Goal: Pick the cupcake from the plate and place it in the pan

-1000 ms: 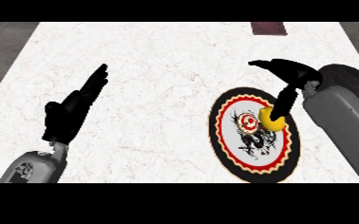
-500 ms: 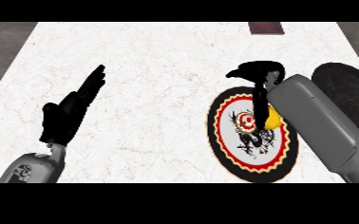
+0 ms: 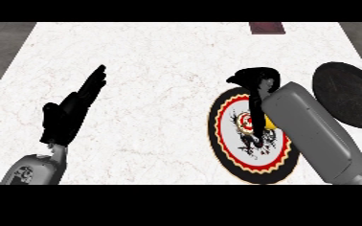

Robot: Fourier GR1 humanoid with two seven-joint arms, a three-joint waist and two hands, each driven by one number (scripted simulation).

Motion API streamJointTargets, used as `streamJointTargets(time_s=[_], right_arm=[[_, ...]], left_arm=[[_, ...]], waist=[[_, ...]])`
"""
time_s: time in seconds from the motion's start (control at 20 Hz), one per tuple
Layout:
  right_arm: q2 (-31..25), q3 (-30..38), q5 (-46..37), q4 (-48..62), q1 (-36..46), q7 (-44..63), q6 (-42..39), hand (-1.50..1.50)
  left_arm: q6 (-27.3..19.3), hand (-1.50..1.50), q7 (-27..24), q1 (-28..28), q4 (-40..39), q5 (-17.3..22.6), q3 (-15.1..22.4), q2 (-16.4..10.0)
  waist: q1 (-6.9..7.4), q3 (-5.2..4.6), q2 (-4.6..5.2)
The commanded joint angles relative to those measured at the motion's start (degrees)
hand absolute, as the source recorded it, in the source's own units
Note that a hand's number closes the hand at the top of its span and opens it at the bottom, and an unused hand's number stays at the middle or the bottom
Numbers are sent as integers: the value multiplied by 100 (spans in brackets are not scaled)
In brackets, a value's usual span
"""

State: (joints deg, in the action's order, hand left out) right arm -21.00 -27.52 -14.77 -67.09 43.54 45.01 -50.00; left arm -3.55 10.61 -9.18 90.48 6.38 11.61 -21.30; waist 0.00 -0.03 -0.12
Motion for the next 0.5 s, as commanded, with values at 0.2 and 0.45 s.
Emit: streamJointTargets(time_s=[0.2, 0.45], right_arm=[[154, -173, -649, -64, -487, 12, -139, -150], [83, 85, -1132, -581, -1037, -257, -68, -150]], left_arm=[[442, 0, -38, 307, 380, 155, -385, -149], [374, 0, -174, 263, 86, -263, -377, 268]], waist=[[60, 4, 6], [15, 3, 7]])
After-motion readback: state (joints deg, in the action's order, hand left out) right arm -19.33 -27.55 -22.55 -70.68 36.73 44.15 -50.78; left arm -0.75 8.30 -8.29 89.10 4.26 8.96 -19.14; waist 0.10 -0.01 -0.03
